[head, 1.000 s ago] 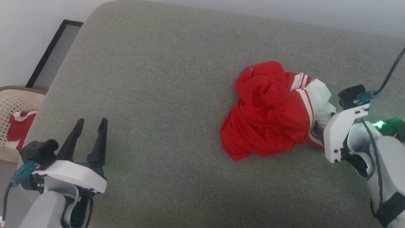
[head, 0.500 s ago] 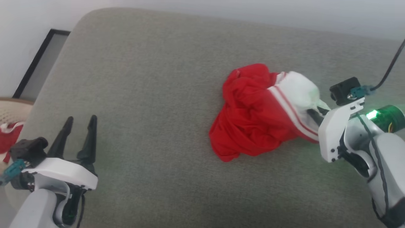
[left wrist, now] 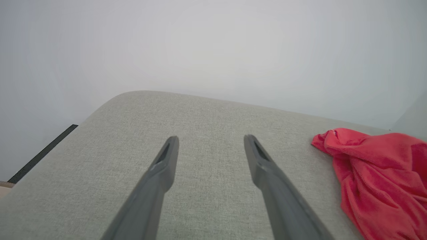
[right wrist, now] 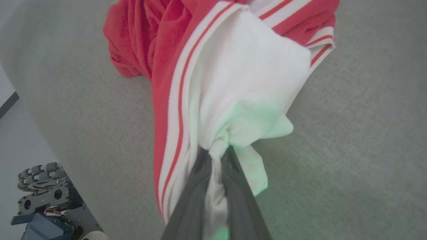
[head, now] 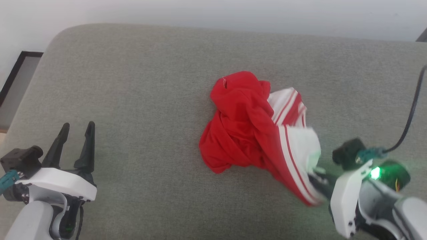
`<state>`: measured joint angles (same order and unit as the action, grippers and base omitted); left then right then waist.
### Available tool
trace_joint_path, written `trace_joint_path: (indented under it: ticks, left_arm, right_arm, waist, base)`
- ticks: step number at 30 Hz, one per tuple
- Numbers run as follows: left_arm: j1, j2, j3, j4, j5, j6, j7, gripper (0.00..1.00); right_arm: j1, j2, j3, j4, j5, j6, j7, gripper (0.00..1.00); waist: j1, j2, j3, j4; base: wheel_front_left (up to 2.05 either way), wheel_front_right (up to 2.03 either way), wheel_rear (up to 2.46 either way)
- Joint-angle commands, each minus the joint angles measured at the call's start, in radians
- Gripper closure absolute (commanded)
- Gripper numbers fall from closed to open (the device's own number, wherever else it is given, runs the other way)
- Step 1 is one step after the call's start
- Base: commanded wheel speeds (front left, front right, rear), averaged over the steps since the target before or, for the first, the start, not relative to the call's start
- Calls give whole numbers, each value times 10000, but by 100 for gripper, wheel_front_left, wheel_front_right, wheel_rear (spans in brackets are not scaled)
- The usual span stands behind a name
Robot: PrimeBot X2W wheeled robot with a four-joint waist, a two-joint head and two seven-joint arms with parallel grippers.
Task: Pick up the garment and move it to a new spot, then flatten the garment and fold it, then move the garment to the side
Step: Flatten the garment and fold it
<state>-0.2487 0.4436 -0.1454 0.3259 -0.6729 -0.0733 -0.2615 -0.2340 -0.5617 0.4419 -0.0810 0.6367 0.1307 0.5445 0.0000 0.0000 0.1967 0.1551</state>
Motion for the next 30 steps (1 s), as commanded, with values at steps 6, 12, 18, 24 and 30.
trace_joint_path:
  ticks: [6, 12, 18, 24, 30]
  left_arm:
    - [-112, 45, -87, 48, 74, 29, -6, 0]
    - [-200, 92, -185, 178, 65, -14, 66, 0]
    - [-427, 239, -313, 132, 64, 15, 491, 0]
    - [-727, 574, -481, -277, -6, 22, 1373, 0]
    - [-1257, 822, -856, -720, -122, 12, 2736, 0]
  right_arm:
    - [884, -169, 574, 14, 630, 2, 520, 100]
    - [681, 116, 634, 987, 622, -2, 351, 0]
    - [435, 407, 205, 1448, 635, -1, 42, 0]
    - [299, 513, -561, 1236, 380, 1, -275, 0]
    - [215, 969, -1775, 1089, -429, 2, -1084, 0]
  waist:
    - [0, 0, -23, -181]
    - [0, 0, -79, -235]
    - [0, 0, -231, -346]
    - [0, 0, -469, -597]
    - [0, 0, -728, -989]
  base:
    - [0, 0, 0]
    - [0, 0, 0]
    - [0, 0, 0]
    - [0, 0, 0]
    - [0, 0, 0]
